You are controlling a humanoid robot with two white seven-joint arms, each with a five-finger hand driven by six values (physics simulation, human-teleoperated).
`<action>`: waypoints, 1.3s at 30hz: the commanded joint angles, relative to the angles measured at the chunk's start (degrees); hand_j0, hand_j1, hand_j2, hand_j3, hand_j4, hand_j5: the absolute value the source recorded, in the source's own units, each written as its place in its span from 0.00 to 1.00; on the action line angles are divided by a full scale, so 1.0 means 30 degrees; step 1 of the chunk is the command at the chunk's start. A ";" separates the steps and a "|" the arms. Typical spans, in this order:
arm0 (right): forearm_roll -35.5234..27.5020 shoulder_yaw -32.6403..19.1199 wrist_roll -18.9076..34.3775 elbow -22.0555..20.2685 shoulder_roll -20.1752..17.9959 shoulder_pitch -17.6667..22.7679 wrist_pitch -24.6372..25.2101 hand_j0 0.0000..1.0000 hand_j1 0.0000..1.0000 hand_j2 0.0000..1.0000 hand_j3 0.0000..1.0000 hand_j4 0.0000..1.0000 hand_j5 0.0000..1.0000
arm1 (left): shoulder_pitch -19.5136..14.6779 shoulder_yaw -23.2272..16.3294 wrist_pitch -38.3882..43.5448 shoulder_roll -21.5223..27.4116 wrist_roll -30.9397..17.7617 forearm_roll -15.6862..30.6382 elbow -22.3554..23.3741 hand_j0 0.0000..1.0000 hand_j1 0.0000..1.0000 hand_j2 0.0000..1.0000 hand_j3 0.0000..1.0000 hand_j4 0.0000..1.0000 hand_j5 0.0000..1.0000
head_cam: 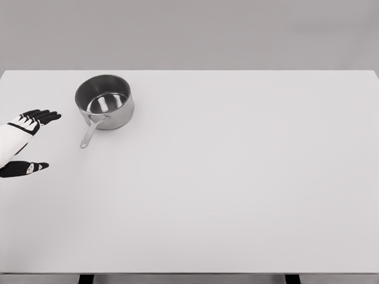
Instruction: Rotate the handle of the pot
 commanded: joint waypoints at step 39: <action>0.0003 0.0001 0.0017 0.0001 0.0000 0.0000 0.0010 1.00 1.00 1.00 1.00 1.00 1.00 | -0.9023 -0.6264 0.0819 -0.3106 -0.6941 -0.4792 -0.2999 1.00 1.00 1.00 1.00 1.00 1.00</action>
